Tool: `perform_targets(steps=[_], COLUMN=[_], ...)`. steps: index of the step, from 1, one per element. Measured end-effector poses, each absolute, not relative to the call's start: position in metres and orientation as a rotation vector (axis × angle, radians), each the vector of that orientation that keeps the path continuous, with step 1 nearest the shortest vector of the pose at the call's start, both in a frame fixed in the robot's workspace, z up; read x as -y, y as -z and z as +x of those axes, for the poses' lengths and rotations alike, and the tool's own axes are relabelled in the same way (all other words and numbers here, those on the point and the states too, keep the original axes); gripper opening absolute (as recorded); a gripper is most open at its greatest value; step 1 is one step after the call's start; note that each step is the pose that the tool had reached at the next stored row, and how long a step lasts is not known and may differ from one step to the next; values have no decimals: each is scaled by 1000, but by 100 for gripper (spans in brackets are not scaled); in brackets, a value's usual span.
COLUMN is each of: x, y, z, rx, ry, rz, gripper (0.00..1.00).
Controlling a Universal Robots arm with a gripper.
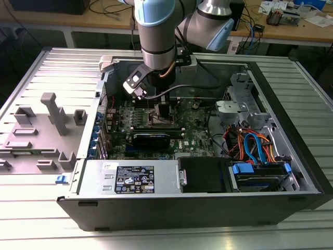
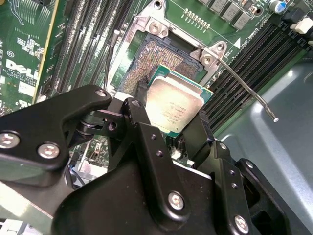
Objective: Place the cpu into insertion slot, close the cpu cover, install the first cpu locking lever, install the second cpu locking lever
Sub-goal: 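Place the cpu into insertion slot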
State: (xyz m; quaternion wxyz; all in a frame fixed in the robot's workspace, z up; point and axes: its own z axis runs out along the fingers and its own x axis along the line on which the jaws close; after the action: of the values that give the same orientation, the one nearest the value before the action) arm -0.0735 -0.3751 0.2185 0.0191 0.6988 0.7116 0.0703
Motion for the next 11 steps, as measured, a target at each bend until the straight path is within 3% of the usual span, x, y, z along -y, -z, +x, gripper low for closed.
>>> perform_targets(steps=[11], x=[375], y=[-218], z=[-73], rx=[-2211], ry=[-226], rz=[2173], gripper=[54])
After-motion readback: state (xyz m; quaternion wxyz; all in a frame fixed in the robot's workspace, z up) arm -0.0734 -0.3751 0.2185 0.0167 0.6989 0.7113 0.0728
